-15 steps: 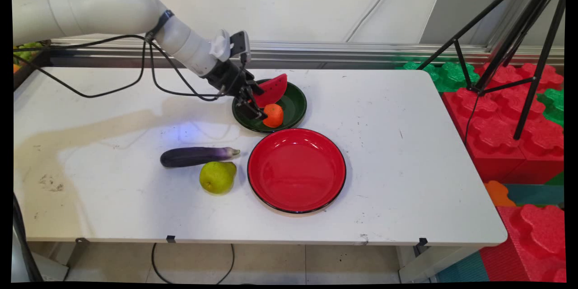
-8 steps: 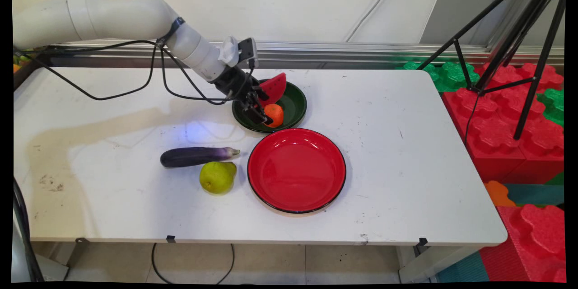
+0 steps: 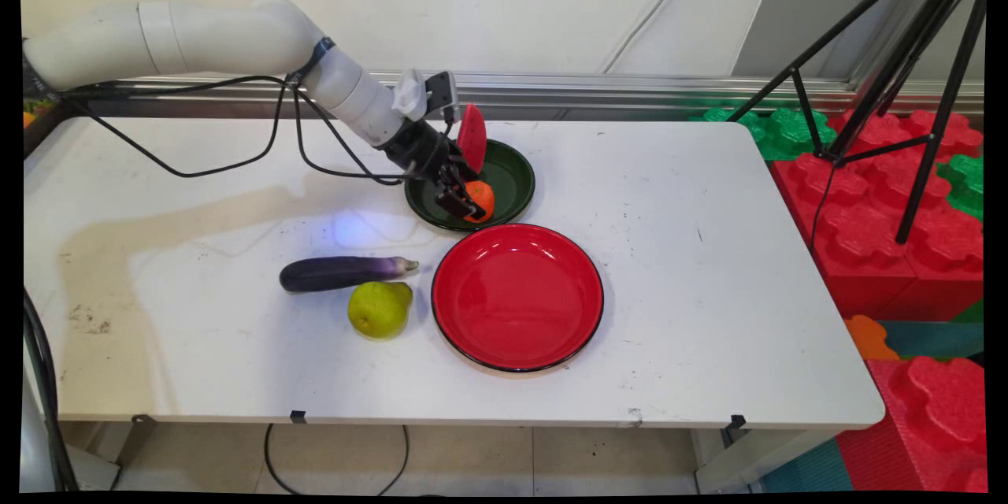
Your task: Pick up the mandarin from the green plate, then place the picked object on the table
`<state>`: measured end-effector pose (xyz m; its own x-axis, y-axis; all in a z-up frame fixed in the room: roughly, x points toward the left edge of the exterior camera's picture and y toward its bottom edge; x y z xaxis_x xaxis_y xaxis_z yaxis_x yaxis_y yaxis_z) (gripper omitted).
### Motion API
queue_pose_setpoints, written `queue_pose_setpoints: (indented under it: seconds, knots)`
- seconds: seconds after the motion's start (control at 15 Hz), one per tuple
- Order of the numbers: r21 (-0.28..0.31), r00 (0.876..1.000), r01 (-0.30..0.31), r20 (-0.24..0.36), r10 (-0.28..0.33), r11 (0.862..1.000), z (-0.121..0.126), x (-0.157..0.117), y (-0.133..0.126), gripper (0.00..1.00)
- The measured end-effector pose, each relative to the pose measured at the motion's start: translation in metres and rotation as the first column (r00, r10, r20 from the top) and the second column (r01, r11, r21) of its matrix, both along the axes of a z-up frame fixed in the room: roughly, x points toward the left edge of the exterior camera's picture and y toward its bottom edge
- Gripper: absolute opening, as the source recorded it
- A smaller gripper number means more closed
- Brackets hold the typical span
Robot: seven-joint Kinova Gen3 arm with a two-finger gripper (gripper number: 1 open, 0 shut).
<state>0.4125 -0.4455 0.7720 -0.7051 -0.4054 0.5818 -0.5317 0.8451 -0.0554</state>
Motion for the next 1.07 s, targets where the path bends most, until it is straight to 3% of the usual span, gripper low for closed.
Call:
queue_pose_setpoints:
  seconds: [0.07,0.6,1.07]
  knots:
    - [0.001,1.000,0.000,-0.002,0.000,1.000,-0.001,-0.001,-0.001,0.00]
    - [-0.008,1.000,0.002,-0.015,-0.003,1.000,0.003,0.000,-0.006,0.00]
    - [-0.043,0.999,-0.004,-0.032,0.003,0.999,0.038,0.016,0.011,0.00]
